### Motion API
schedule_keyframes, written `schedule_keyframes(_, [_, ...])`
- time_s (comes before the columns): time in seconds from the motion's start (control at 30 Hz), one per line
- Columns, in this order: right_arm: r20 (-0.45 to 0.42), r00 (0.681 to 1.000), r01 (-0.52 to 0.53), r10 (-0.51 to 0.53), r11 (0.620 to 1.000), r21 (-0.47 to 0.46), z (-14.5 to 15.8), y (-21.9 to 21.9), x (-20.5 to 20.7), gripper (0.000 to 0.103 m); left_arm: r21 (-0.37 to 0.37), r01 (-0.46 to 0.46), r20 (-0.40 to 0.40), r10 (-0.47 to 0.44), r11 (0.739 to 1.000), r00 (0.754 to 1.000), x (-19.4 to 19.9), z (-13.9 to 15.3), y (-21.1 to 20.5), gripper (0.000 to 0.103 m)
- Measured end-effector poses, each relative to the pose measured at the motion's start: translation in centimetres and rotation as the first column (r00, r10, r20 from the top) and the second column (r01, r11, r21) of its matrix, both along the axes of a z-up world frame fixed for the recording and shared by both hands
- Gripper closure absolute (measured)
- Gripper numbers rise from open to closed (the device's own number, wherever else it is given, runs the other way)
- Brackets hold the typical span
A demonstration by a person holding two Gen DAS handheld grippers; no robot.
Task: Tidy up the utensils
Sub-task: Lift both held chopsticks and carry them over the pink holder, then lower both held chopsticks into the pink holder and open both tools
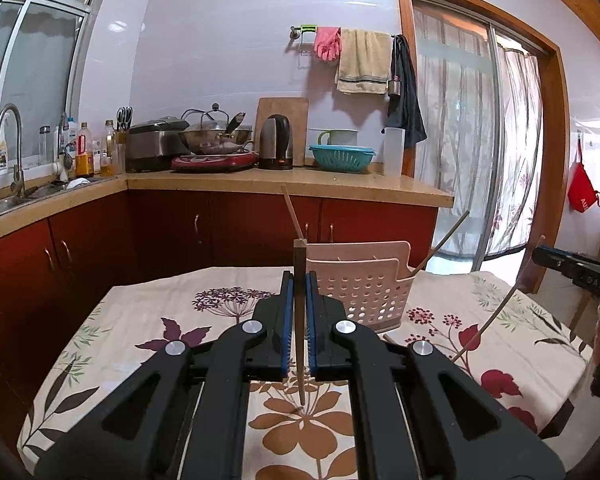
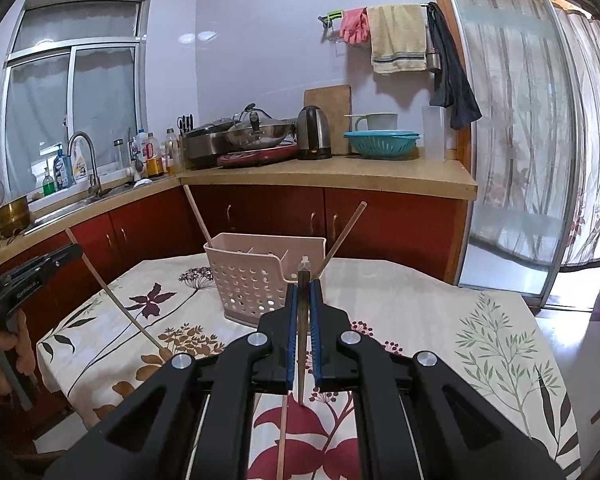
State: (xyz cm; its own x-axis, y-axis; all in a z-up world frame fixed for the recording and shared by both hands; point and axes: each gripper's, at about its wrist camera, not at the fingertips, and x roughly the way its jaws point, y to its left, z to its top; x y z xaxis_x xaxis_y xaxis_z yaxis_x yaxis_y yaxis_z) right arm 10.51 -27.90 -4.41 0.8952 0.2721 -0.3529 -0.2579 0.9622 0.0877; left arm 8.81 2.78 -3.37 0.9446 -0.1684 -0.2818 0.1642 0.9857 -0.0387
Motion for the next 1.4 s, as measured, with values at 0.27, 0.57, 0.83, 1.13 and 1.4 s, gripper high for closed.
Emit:
schedule_keyframes(0.27, [0.063, 0.998, -0.023, 0.021, 0.999, 0.028, 2.6, 0.2, 1.6, 0.096, -0.032, 0.038, 0.034, -0.037, 0.999, 0.999, 1.0, 2.6, -0.4, 0.096])
schedule_keyframes(0.57, [0.205, 0.978, -0.052, 0.042, 0.998, 0.044, 8.0, 0.8, 4.2, 0.096, -0.046, 0.075, 0.141, -0.068, 0.996, 0.988, 3.7, 7.8, -1.4, 0.096])
schedule_keyframes(0.83, [0.262, 0.963, -0.073, 0.054, 0.995, 0.062, 10.3, 1.4, 8.5, 0.096, -0.034, 0.074, 0.245, -0.063, 0.997, 0.968, 7.9, 11.3, -3.0, 0.096])
schedule_keyframes(1.13, [0.190, 0.980, -0.077, 0.062, 0.995, 0.069, 7.5, 2.0, 13.2, 0.096, 0.002, 0.077, 0.222, -0.076, 0.997, 0.972, 13.4, 9.2, -5.6, 0.096])
schedule_keyframes(1.4, [0.080, 0.995, -0.071, 0.065, 0.995, 0.072, 3.4, 2.5, 16.0, 0.096, -0.002, 0.058, 0.082, -0.058, 0.998, 0.995, 17.5, 3.8, -5.6, 0.096])
